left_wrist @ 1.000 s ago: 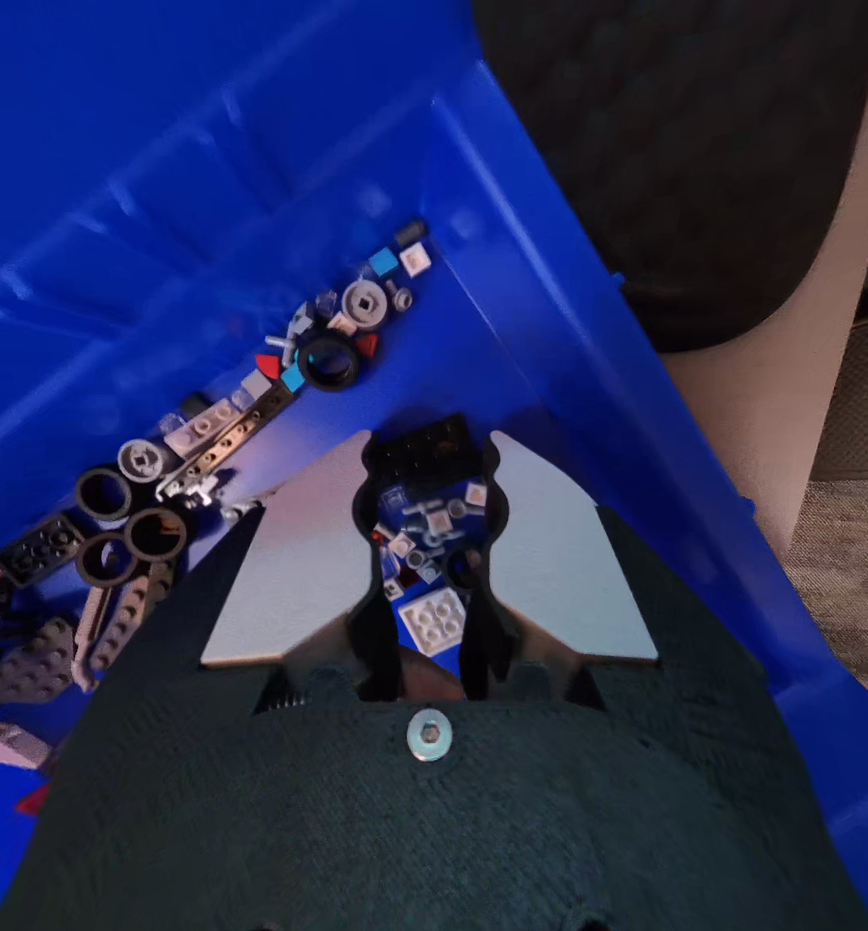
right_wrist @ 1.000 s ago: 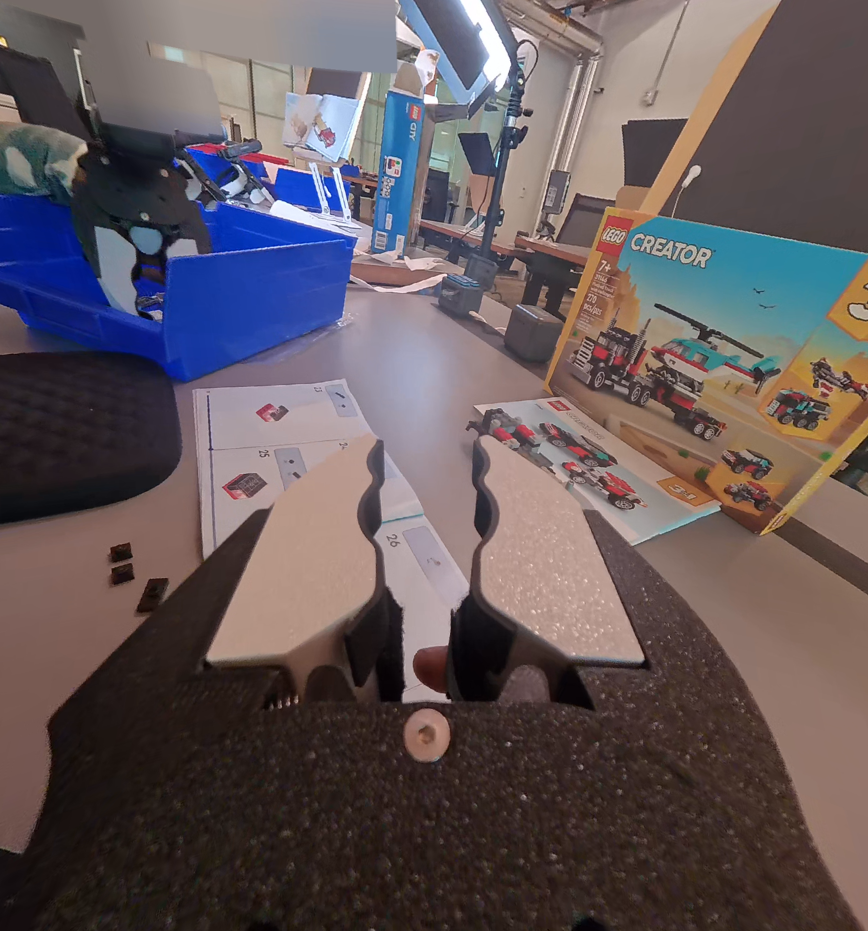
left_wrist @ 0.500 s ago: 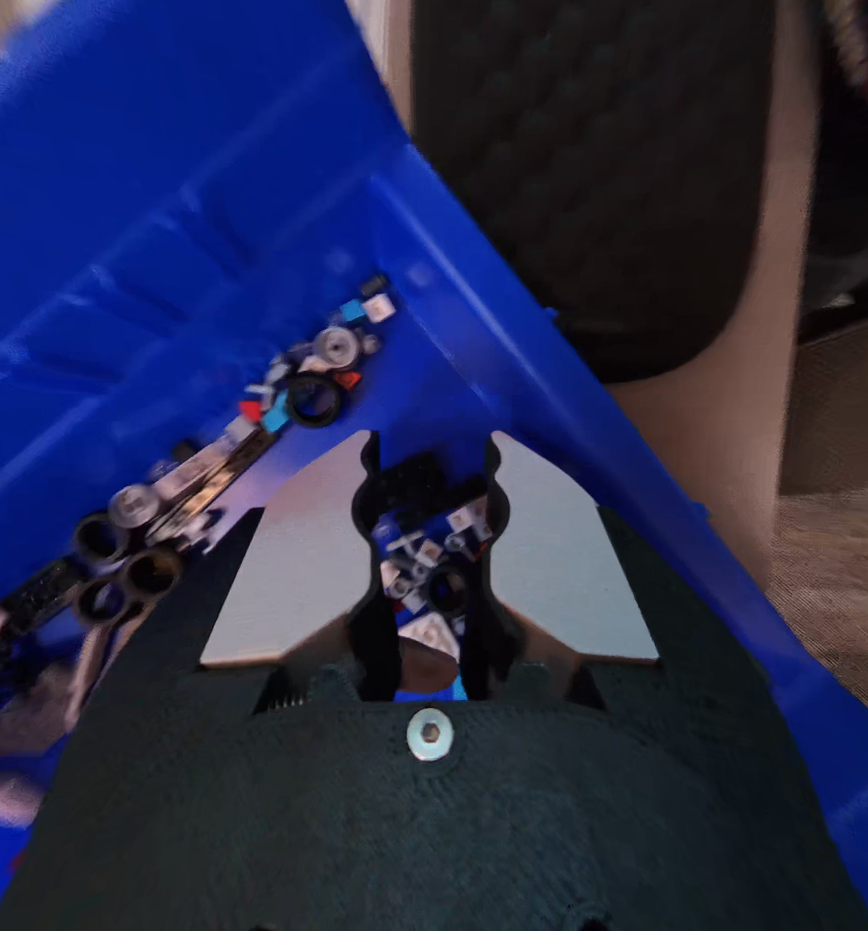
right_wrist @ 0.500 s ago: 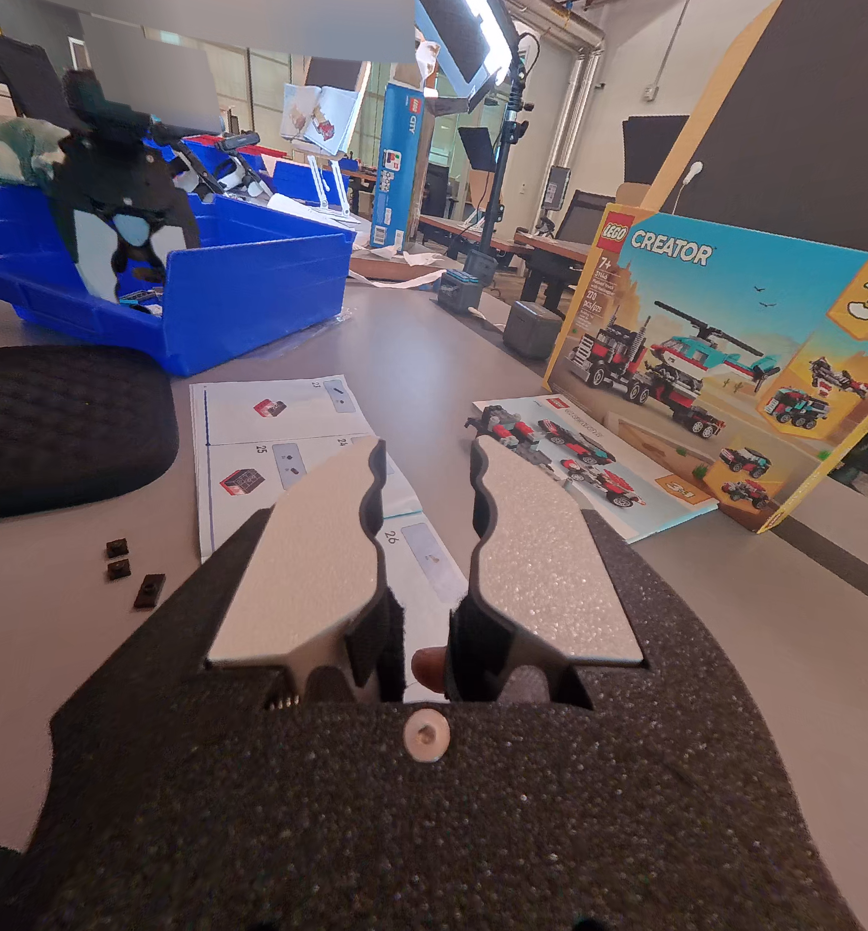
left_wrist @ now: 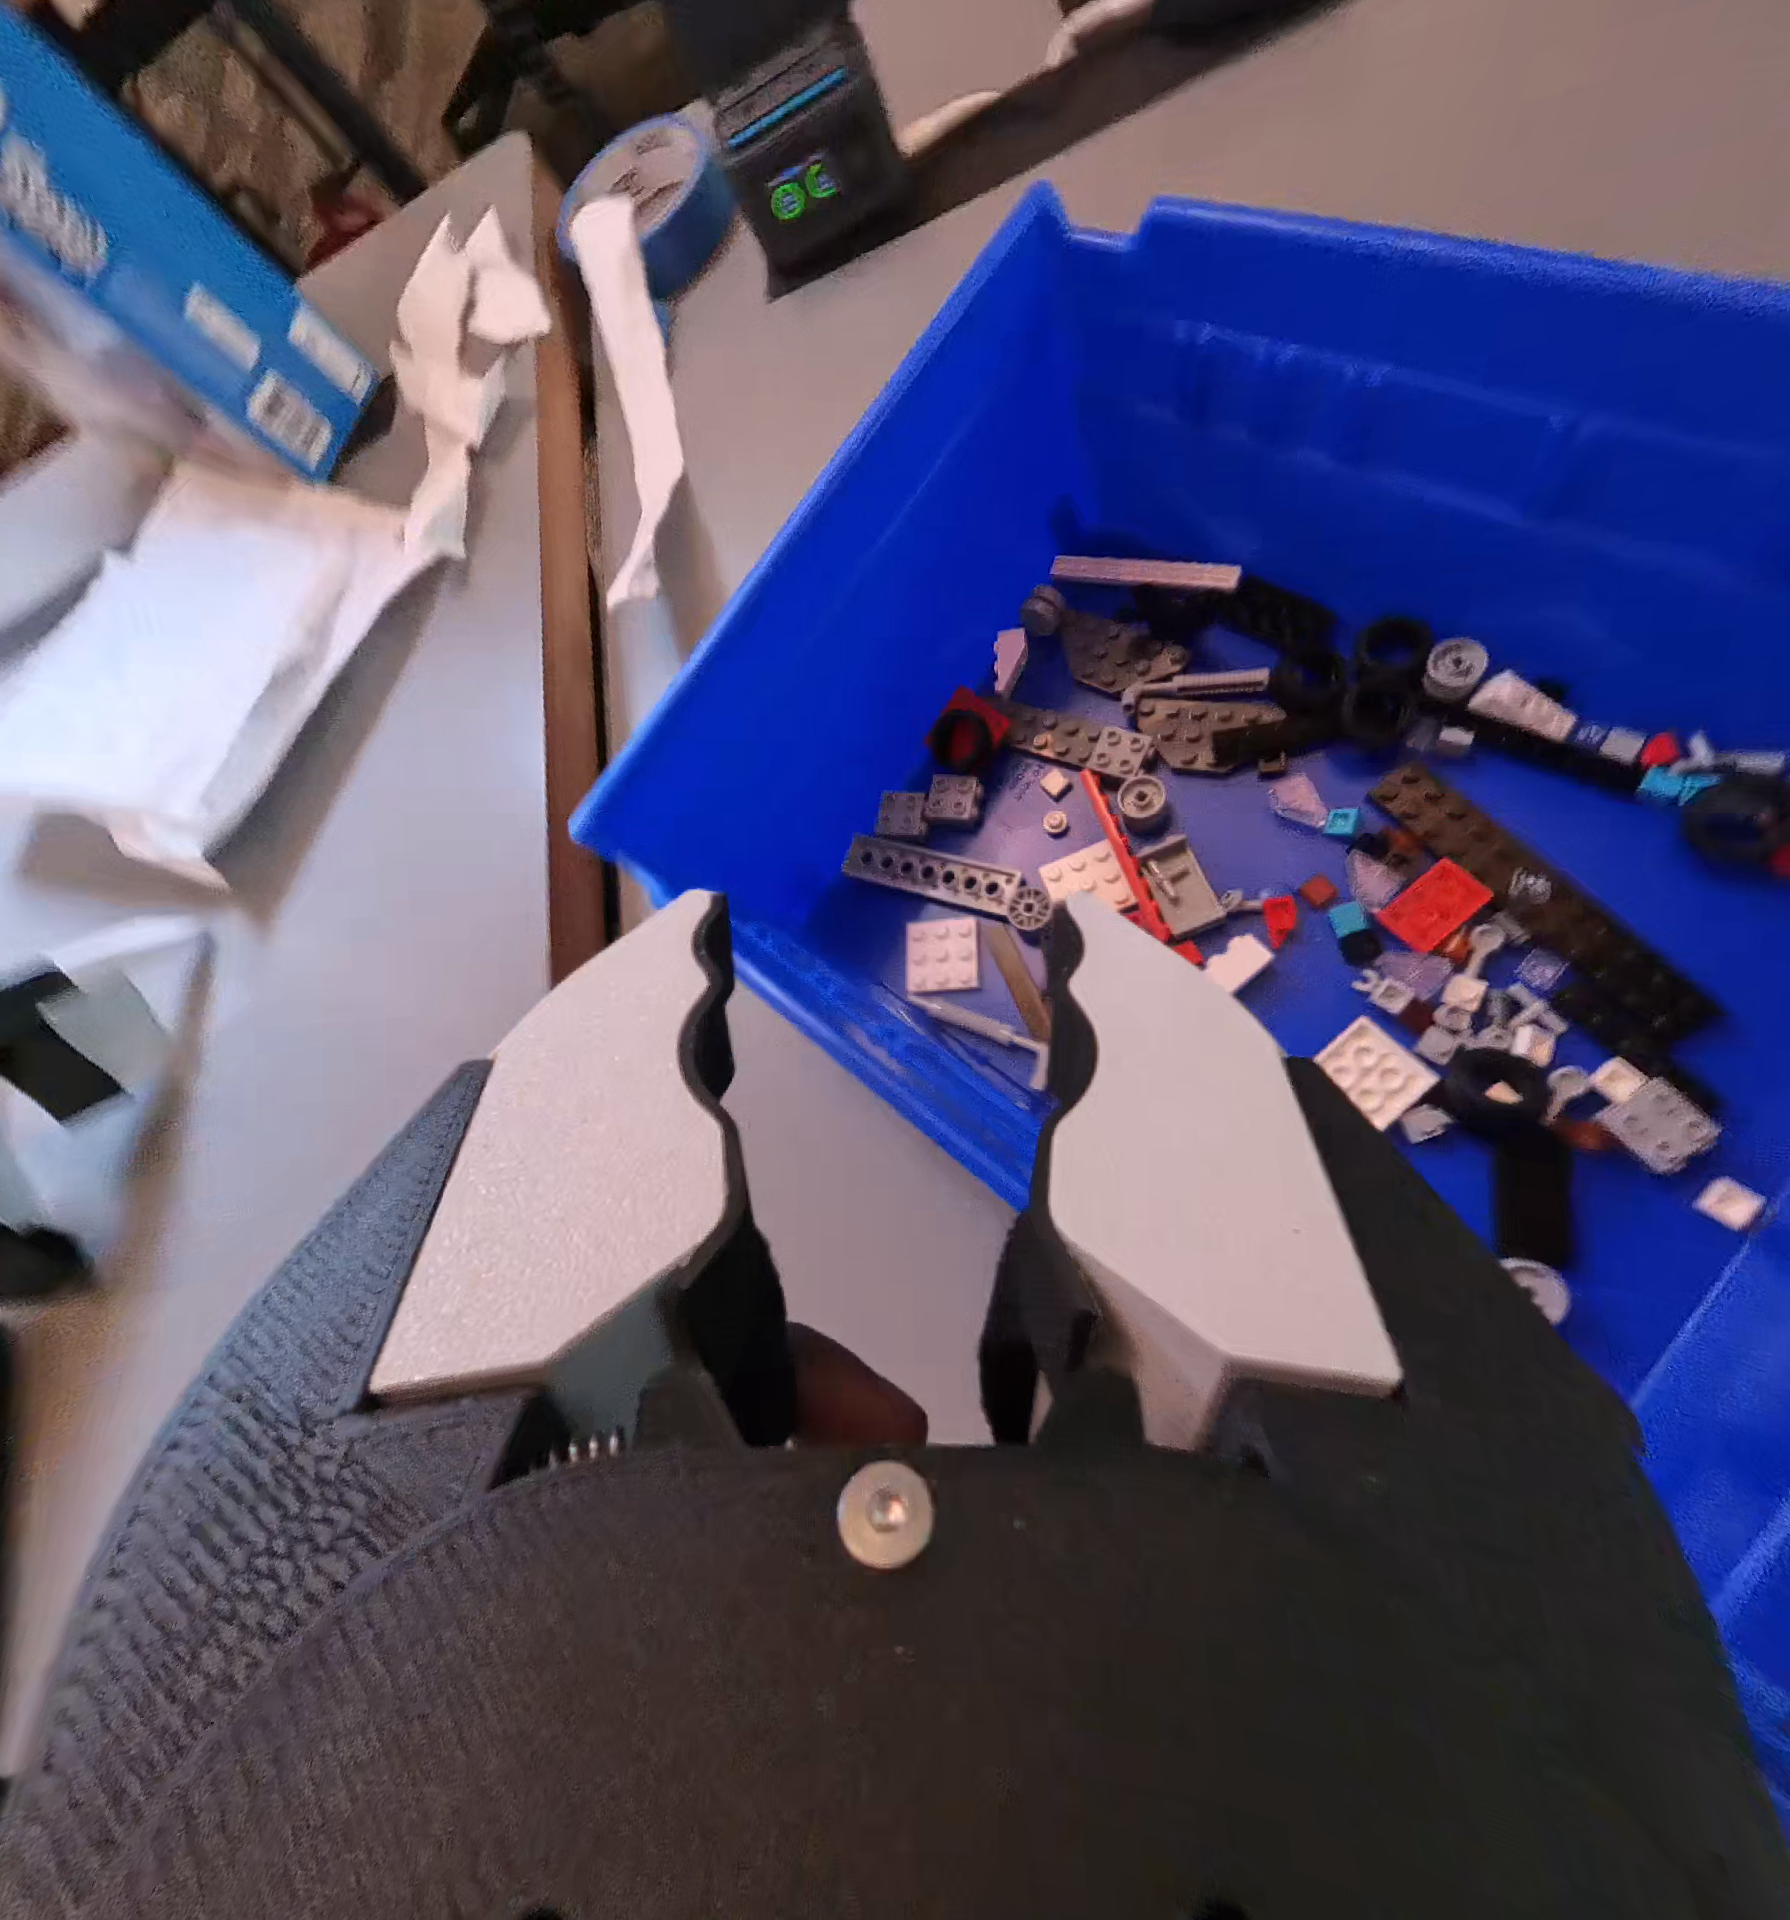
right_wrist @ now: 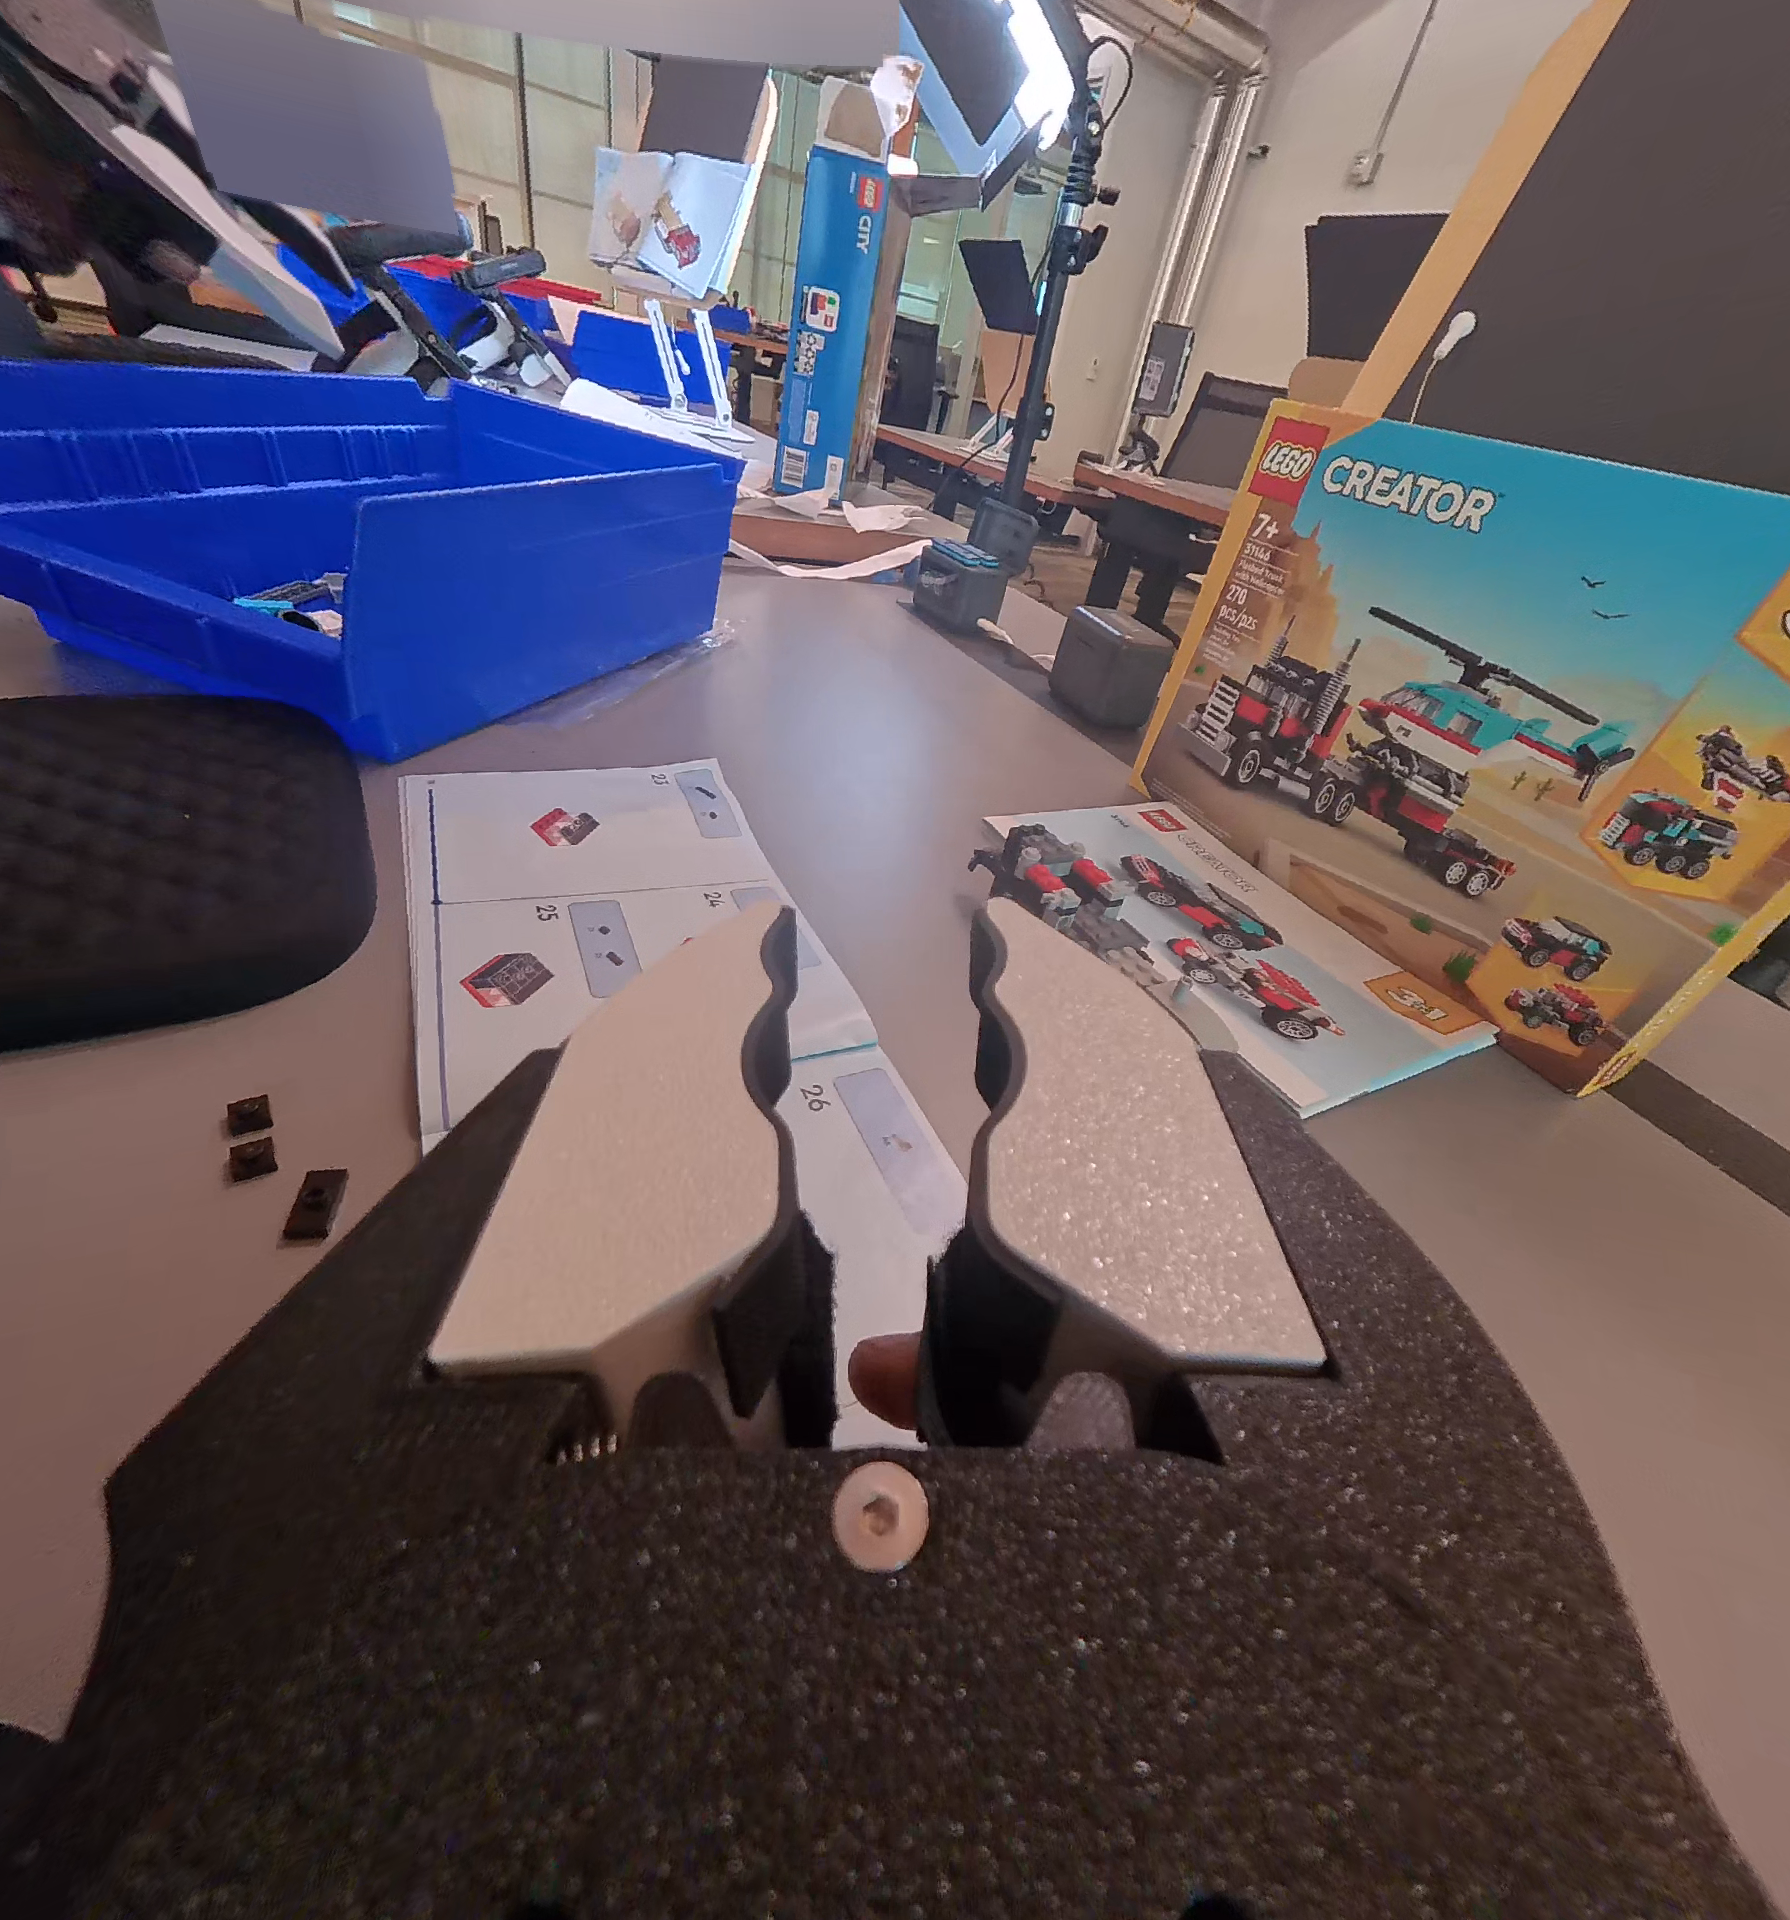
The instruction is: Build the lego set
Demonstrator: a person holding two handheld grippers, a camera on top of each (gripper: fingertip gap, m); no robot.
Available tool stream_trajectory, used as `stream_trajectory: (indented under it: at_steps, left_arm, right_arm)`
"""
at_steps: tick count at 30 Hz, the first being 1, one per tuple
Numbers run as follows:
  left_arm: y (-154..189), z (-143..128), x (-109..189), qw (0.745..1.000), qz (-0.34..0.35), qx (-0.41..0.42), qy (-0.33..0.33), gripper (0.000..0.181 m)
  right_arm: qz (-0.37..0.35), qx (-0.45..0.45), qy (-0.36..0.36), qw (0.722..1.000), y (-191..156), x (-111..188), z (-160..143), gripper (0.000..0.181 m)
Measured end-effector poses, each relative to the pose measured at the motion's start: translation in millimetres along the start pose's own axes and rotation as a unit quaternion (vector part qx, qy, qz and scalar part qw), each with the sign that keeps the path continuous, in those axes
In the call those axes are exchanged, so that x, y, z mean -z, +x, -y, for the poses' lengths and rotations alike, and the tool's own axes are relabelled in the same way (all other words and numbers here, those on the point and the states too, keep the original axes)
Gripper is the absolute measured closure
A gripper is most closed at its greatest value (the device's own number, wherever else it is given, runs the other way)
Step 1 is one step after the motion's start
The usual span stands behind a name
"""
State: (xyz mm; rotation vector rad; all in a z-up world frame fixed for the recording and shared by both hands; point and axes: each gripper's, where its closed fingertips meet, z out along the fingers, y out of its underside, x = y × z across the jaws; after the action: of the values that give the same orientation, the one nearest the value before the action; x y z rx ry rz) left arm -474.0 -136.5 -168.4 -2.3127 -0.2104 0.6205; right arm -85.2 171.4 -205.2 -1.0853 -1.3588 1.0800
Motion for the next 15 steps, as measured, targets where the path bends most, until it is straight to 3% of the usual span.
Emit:
stream_trajectory:
  at_steps: [4, 7, 8, 10, 11, 13, 15]
  left_arm:
    - [2.0, -30.8, 1.7, 0.992, 0.012, 0.125, 0.01, 0.111]
    - [12.7, -39.5, -0.6, 0.991, 0.004, 0.131, 0.011, 0.108]
    - [13.9, -33.1, 1.0, 0.995, 0.011, 0.099, 0.025, 0.112]
    - [22.0, -6.8, 6.8, 0.997, 0.016, -0.003, 0.071, 0.147]
    - [33.3, 11.7, 7.4, 0.994, -0.004, -0.049, 0.1, 0.163]
    - [74.7, 39.0, -2.5, 0.98, -0.119, -0.111, 0.116, 0.165]
    - [117.6, 34.0, -22.4, 0.948, -0.267, -0.168, 0.039, 0.159]
  right_arm:
    - [0.004, 0.002, -0.004, 1.0, -1.9, -1.4, -1.1, 0.149]
    - [0.003, 0.004, -0.004, 1.0, -2.1, -1.5, -0.8, 0.149]
    - [0.003, 0.004, -0.003, 1.0, -2.0, -1.4, -0.2, 0.149]
    - [0.003, 0.003, 0.0, 1.0, -2.2, -1.4, 0.8, 0.149]
    - [0.004, 0.004, 0.001, 1.0, -2.6, -1.7, 1.0, 0.149]
    - [0.009, 0.005, -0.001, 1.0, -4.5, -2.5, 0.8, 0.149]
    - [0.013, 0.01, -0.003, 1.0, -6.5, -2.7, 1.1, 0.149]
